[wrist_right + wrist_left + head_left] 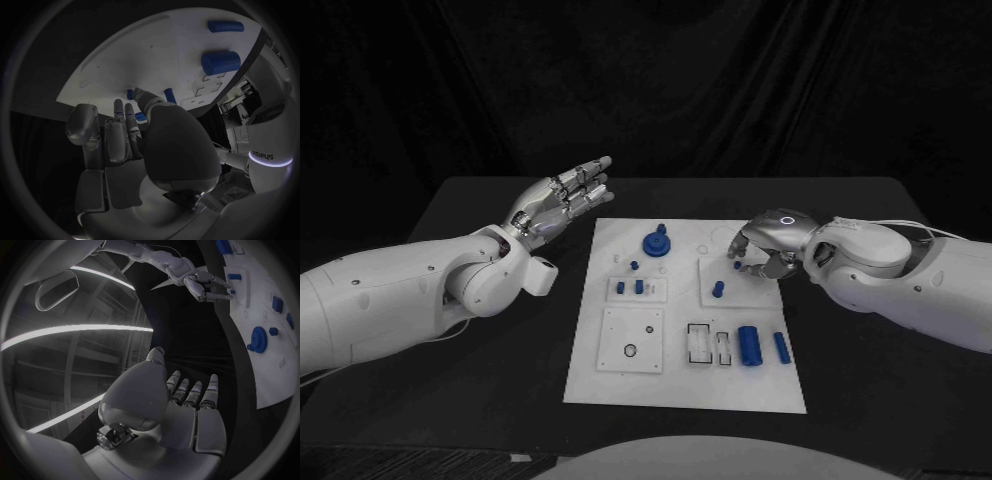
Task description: Assemble the parts on the task board
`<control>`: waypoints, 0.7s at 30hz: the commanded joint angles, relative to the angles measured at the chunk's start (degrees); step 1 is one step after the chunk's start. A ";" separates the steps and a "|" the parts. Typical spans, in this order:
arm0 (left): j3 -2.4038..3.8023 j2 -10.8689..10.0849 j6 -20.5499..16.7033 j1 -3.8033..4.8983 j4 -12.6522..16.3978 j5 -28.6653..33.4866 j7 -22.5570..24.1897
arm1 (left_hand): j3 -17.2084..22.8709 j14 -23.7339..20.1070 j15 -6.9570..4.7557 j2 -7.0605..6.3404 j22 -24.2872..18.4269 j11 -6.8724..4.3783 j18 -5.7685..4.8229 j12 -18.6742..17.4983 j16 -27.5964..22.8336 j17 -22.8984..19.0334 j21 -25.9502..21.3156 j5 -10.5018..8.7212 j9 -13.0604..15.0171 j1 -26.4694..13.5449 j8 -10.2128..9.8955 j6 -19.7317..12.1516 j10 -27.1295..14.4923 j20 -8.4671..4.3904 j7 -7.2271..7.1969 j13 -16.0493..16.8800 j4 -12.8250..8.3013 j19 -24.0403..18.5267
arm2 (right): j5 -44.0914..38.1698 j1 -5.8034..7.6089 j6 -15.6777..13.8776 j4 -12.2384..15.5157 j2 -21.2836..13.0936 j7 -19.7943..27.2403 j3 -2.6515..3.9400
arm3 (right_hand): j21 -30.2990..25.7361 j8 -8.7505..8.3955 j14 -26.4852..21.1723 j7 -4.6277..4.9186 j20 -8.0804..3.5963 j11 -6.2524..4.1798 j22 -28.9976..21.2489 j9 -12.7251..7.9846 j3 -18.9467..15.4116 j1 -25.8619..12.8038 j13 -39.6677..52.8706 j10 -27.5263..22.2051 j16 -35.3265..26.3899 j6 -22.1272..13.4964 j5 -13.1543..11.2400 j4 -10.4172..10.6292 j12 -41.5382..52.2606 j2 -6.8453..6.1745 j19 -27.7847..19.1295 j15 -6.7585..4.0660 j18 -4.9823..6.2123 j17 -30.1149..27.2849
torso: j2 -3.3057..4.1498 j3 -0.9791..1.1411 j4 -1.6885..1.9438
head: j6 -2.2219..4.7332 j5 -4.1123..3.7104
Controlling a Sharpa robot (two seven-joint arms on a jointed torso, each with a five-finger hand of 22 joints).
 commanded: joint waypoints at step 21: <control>0.06 0.29 1.84 -0.62 -0.26 0.46 1.39 | 0.79 0.85 1.33 -0.11 0.99 0.80 -0.89 0.35 1.03 0.33 0.57 1.23 0.03 3.53 0.12 -0.06 0.02 0.16 0.30 0.07 -1.50 1.60 | -0.04 -0.83 -0.23 -1.88 1.66 1.48 0.04 | -0.08 2.38 2.55 1.29 0.30 -0.65 7.91 2.44 1.83 0.66 1.45 4.37 -0.27 5.47 2.02 -1.56 2.83 2.05 0.24 0.49 -0.51 -0.31 | 0.02 -0.05 0.00 | -0.28 -0.01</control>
